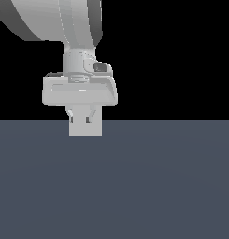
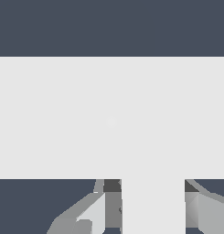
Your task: Plug the charger into the wall socket.
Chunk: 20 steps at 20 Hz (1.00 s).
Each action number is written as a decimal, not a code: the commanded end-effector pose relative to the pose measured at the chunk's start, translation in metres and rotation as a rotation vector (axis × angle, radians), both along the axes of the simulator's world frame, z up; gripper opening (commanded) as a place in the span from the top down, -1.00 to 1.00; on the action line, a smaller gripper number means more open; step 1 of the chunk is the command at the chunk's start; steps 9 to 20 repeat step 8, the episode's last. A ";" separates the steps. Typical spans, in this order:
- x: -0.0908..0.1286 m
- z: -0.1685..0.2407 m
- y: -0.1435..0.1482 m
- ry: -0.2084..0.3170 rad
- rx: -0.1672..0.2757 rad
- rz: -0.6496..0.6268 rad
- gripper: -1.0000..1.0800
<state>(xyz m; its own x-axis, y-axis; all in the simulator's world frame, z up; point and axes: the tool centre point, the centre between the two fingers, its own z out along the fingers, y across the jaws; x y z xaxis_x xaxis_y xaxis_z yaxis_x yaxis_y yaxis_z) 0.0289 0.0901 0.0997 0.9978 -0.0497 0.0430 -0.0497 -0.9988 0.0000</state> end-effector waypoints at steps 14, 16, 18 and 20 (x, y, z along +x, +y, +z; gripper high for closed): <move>0.014 0.000 0.000 0.000 0.000 0.000 1.00; 0.014 0.000 0.000 0.000 0.000 0.000 1.00; 0.014 0.000 0.000 0.000 0.000 0.000 1.00; 0.014 0.000 0.000 0.000 0.000 0.000 1.00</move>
